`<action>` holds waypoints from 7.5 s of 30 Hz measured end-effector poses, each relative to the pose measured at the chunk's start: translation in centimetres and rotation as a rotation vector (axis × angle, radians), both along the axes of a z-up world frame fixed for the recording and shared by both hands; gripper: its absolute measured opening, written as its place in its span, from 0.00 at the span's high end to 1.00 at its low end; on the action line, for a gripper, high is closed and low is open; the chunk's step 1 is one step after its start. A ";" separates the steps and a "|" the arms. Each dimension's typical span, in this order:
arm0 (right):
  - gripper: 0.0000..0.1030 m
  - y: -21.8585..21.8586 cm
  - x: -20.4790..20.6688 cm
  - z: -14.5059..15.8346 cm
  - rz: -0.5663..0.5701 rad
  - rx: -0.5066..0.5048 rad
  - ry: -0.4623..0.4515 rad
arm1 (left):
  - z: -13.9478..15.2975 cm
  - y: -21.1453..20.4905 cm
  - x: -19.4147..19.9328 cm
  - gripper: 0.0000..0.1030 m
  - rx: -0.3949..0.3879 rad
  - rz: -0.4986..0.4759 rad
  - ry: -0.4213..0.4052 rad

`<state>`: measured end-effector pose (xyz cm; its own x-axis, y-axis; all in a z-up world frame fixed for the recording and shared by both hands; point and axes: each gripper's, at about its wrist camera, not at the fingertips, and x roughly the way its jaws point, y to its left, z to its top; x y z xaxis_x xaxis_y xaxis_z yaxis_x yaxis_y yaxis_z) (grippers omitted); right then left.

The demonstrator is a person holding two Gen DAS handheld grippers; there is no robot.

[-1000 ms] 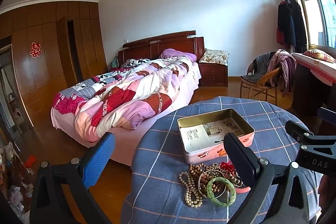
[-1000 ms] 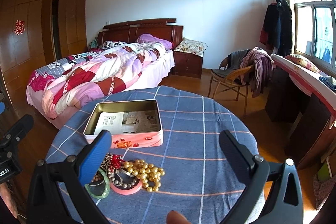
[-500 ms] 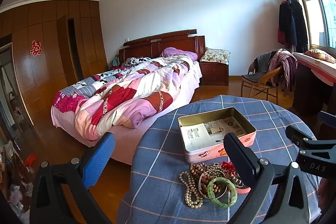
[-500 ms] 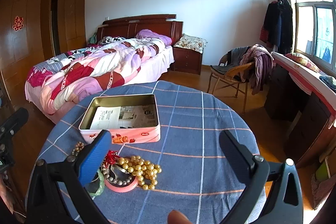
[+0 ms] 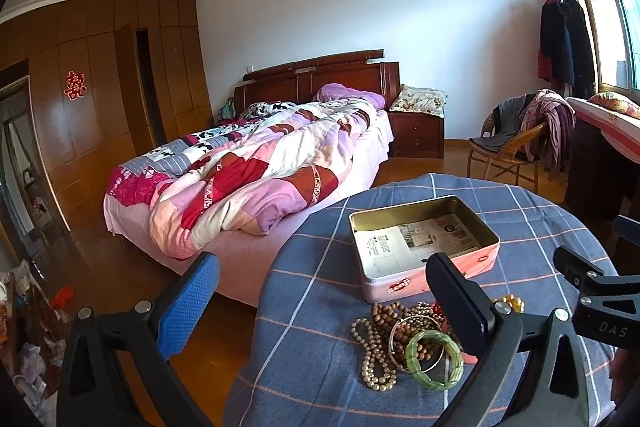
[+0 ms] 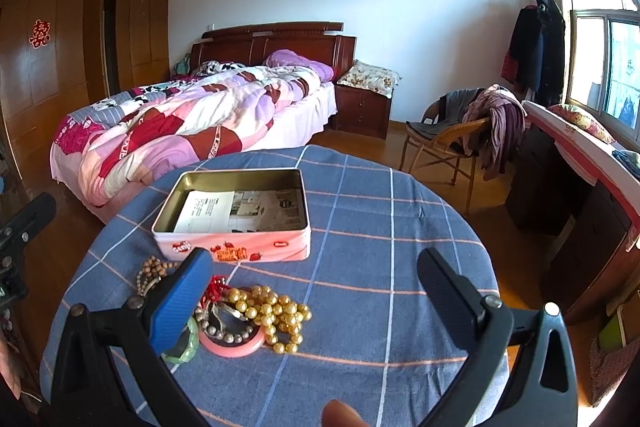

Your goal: Organize jewelry

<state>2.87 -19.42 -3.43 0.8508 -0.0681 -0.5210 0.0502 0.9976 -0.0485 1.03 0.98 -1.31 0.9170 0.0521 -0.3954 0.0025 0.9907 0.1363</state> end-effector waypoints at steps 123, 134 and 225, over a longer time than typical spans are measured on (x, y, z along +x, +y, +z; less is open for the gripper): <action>0.48 -1.6 7.4 -7.6 0.167 0.097 0.300 | -7.2 -2.8 5.3 0.95 0.022 -0.217 0.241; 0.76 -2.0 7.9 -8.9 0.206 0.151 0.377 | -6.5 -1.8 5.7 0.95 0.006 -0.218 0.233; 0.50 -2.6 18.2 -8.9 0.009 -0.170 0.423 | -11.3 -4.4 20.8 0.29 0.100 -0.159 0.367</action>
